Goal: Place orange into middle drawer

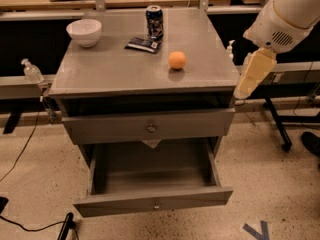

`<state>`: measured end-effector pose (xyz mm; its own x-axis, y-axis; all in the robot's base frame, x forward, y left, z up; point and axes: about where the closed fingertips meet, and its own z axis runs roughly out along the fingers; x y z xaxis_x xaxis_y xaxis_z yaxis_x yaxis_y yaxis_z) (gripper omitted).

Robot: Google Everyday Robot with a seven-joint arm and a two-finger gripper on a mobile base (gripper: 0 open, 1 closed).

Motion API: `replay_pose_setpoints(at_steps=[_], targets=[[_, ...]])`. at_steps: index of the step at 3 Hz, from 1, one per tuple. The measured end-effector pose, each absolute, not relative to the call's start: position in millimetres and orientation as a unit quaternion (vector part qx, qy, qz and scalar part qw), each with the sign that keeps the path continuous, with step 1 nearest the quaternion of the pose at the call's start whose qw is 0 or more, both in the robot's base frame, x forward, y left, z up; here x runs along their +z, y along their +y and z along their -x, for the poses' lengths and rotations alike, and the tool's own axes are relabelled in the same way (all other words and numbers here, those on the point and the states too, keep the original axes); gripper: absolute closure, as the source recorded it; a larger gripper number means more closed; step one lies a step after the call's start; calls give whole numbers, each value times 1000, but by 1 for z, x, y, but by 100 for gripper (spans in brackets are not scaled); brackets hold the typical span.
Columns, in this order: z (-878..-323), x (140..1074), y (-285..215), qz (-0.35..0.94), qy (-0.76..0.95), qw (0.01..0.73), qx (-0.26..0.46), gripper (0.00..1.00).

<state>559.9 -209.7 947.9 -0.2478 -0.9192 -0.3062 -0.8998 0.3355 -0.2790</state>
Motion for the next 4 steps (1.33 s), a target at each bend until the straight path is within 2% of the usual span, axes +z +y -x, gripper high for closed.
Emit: replay_pose_setpoints(at_steps=[1,2,4], targets=[[-631,935,-189,552,781,289,49,0],[-680,936,-167,535,756,366,92,0],[-719,932,-144,515,735,436,70,0]])
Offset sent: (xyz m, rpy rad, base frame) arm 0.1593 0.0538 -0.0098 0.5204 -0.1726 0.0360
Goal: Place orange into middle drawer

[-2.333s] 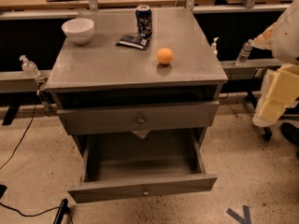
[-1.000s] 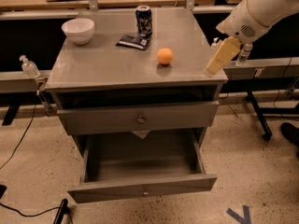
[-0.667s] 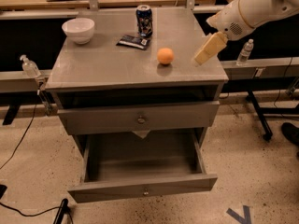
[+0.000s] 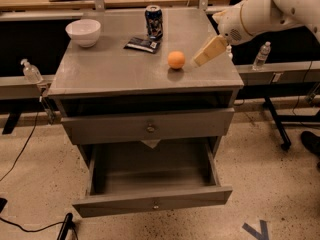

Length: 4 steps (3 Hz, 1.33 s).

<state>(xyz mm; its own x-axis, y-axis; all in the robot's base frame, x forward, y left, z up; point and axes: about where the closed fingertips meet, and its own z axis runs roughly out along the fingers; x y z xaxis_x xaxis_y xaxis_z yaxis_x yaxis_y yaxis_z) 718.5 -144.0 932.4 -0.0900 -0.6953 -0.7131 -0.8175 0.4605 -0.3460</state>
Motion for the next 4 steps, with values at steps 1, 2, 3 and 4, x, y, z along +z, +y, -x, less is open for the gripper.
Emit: replay_pose_setpoints(at_steps=[1,2,3,4], targets=[[-718,932,-144,515,735,434,71,0],[-722,926,-141,498,737,451,78,0],[-738,902,-127,455,741,484,102,0],[-751,876,-113,420,743,505,131,0]])
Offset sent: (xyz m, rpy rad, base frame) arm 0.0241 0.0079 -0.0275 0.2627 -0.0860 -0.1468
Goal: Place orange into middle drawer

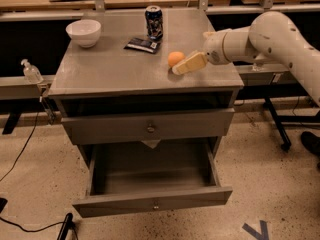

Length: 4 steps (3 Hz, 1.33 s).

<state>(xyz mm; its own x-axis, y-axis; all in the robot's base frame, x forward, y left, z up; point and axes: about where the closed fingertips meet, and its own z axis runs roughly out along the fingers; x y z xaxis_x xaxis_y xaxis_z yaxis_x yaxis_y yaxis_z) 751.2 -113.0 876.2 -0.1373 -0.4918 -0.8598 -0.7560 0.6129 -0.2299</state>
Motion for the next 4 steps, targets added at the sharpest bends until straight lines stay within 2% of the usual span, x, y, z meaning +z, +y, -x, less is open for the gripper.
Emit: replay_pose_setpoints(at_steps=[2,3,4], targets=[[-770,849,-79,388,726,531,202,2],[-773,843,-71,388,724,528,214,25],[-771,840,-65,397,724,520,218,55]])
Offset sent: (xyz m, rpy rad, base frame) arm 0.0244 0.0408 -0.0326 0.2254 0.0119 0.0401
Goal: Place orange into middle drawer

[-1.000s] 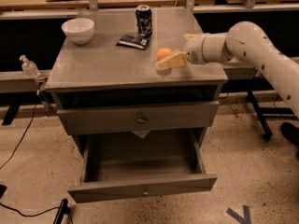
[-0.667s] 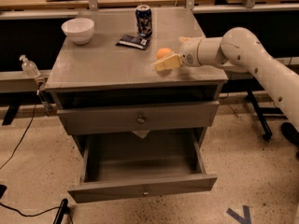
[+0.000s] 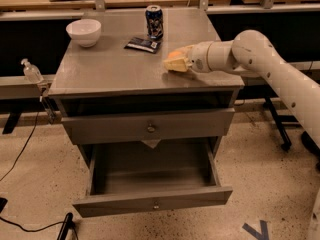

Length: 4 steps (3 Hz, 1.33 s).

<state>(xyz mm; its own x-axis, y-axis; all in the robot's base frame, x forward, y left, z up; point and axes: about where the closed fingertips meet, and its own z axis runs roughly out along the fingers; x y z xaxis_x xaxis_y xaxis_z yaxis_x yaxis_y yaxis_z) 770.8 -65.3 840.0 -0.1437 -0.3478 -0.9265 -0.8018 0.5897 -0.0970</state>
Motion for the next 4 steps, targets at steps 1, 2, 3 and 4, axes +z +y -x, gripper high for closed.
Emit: replay_pose_setpoints(at_steps=[1,2,3,4], targets=[[-770,851,-69,386,717,534,228,78],[-751,887,-88,394,695,558,224,99],[-712,905,-92,435,669,557,230,100],[-711,902,-89,440,668,553,234,100]])
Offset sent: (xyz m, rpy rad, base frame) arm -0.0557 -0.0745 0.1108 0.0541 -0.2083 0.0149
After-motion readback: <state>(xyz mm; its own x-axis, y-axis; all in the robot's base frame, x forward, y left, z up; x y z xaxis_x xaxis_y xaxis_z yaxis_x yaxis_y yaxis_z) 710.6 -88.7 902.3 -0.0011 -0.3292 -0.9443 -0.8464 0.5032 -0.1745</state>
